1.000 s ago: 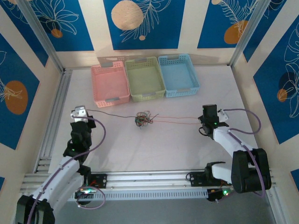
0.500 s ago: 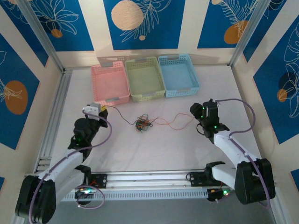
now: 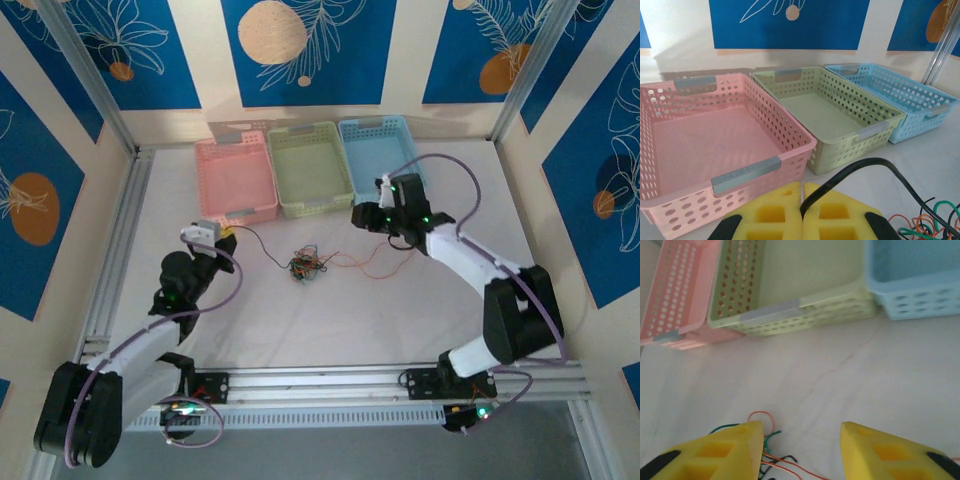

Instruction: Untangle the cables

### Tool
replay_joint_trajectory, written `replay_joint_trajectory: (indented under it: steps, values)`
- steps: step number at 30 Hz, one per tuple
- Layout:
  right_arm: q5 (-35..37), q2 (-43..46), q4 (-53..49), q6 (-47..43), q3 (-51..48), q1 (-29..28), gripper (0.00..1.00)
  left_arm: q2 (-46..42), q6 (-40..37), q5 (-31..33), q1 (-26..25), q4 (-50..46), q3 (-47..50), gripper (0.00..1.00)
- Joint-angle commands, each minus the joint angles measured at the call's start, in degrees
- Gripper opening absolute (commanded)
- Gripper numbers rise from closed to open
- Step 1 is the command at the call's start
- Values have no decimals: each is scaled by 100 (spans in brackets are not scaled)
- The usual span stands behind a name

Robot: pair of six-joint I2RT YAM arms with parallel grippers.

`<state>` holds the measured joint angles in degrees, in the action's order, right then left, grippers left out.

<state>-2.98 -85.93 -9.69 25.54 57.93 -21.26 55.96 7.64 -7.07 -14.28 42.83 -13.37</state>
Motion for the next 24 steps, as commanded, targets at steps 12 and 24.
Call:
replay_joint_trajectory:
  steps: [12, 24]
  values:
    - [1363, -1514, -2411, -2257, 1440, -1612, 49, 362, 57, 97, -112, 174, -96, 0]
    - [1380, -1865, -2476, -2440, 1575, -1777, 48, 367, 26, 101, -138, 153, -105, 0]
